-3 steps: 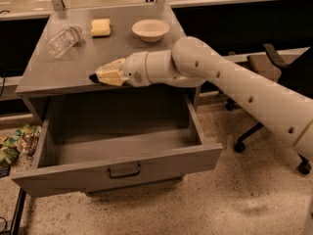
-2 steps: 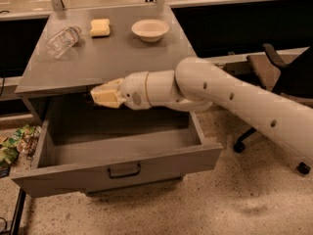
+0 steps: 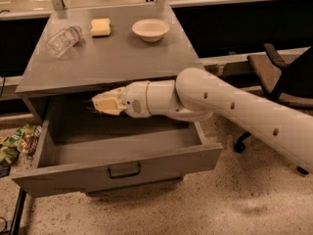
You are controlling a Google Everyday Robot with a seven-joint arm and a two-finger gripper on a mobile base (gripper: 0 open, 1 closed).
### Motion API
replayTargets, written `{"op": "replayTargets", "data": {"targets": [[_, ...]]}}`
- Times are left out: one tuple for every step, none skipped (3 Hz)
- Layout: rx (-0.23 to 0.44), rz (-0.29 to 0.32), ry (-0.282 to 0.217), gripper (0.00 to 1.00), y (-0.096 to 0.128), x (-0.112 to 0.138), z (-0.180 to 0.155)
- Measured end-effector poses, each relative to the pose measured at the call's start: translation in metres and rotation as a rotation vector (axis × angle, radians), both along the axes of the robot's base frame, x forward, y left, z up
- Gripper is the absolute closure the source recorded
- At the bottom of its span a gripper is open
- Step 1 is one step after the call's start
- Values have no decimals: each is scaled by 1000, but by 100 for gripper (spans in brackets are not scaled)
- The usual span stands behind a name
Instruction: Place rxbar chocolate into top drawer
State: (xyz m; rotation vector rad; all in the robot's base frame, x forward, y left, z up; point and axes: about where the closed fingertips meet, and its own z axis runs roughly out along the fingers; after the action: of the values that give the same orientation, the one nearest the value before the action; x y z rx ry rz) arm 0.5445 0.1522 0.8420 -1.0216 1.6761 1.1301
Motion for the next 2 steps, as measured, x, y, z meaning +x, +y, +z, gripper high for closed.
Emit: {"op": "replayTargets", "data": {"targets": [[-8,-10,79,100,2,-13,-43],[-26,-20,134,100,0,-17,-80]]}}
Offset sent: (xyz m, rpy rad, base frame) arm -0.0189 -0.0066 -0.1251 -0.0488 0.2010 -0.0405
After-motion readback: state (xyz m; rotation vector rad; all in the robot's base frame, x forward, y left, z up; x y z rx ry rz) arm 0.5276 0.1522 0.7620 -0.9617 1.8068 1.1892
